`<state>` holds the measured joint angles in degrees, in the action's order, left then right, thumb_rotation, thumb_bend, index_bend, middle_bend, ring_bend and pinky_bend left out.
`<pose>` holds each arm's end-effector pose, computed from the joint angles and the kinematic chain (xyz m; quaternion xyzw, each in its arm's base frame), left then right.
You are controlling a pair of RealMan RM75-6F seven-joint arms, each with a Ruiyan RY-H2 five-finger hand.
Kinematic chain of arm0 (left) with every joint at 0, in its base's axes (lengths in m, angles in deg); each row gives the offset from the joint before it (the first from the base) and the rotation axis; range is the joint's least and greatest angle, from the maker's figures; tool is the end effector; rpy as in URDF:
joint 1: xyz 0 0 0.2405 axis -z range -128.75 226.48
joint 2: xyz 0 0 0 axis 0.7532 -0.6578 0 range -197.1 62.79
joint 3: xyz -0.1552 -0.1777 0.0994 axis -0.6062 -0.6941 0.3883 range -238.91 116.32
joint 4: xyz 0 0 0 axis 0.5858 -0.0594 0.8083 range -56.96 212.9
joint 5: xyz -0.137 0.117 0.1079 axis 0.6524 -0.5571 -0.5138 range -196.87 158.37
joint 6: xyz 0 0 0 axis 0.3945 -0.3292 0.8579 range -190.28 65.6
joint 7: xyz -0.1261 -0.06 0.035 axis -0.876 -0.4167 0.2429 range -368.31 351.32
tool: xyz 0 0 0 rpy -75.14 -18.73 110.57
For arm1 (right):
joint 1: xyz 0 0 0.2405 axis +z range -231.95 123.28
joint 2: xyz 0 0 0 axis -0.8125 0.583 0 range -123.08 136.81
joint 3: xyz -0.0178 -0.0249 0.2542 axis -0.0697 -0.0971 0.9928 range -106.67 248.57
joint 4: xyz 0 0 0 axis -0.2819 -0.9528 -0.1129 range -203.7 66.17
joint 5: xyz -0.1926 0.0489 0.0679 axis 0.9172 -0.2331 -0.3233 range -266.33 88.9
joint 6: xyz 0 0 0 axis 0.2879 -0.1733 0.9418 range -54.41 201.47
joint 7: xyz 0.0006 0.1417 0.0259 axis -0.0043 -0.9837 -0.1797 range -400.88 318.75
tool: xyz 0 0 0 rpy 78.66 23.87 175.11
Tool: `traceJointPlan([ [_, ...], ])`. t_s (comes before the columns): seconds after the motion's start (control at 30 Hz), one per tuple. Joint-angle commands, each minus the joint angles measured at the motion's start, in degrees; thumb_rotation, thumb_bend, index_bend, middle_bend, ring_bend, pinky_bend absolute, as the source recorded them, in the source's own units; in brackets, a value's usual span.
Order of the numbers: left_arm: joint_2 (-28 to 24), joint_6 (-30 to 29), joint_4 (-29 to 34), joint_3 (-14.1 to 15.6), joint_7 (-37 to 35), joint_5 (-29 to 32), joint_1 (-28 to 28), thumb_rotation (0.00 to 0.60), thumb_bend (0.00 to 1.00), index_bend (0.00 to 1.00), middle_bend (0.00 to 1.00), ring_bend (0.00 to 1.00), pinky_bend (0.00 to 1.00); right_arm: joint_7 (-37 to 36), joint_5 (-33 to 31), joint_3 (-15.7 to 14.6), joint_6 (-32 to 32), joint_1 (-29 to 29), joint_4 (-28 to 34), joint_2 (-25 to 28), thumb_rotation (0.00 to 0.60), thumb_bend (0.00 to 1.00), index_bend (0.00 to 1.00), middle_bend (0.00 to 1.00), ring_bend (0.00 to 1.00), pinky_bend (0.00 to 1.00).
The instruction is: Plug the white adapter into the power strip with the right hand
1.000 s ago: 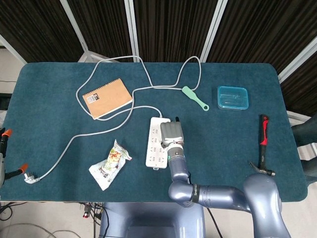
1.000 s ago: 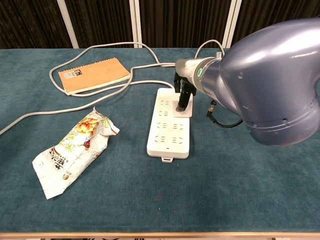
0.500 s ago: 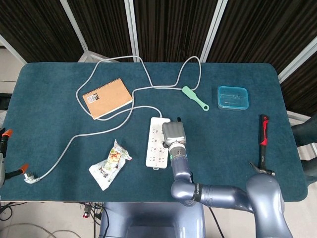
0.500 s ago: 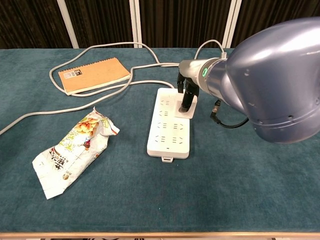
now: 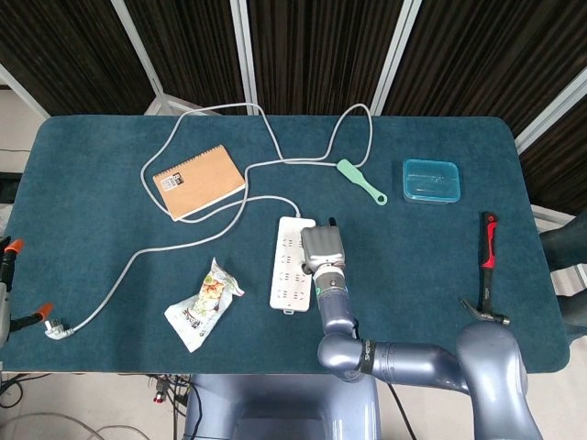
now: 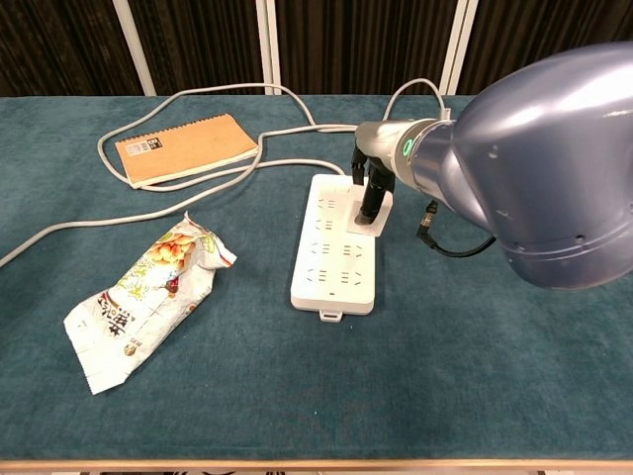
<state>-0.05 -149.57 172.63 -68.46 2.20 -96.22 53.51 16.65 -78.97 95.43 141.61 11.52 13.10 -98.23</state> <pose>-0.3126 0.1922 0.1619 -0.5420 -0.3713 -0.3597 0.6626 -0.0343 -0.3727 -0.0738 0.6925 -0.4683 0.2340 0.4964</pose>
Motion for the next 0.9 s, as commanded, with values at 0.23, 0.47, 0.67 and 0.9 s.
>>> traceJointPlan([
  [0.23,0.1,0.3,-0.1,0.2,0.2,-0.1,0.1,0.6,0.07,0.09,0.0,0.0,0.0,0.1,0.1,-0.1,-0.3,0.2,-1.4,-0.6,0.6,0.48,0.71,0.57,0.38,0.12],
  [0.47,0.1,0.3,0.0,0.2,0.3,-0.1,0.1,0.6,0.07,0.09,0.0,0.0,0.0,2.5,-2.4,-0.4,-1.9,0.3,0.8,1.3,0.6,0.48,0.56,0.47,0.31,0.07],
  [0.67,0.1,0.2,0.1,0.2,0.3,-0.1,0.1,0.6,0.07,0.09,0.0,0.0,0.0,3.8,-4.6,-0.5,-3.1,0.6,2.5,2.6,0.6,0.48,0.49,0.37,0.27,0.07],
  [0.9,0.2,0.3,0.0,0.1,0.4,0.1,0.1,0.6,0.07,0.09,0.0,0.0,0.0,3.6,-5.3,-0.9,-3.4,0.9,2.6,3.1,0.6,0.48,0.43,0.33,0.25,0.07],
])
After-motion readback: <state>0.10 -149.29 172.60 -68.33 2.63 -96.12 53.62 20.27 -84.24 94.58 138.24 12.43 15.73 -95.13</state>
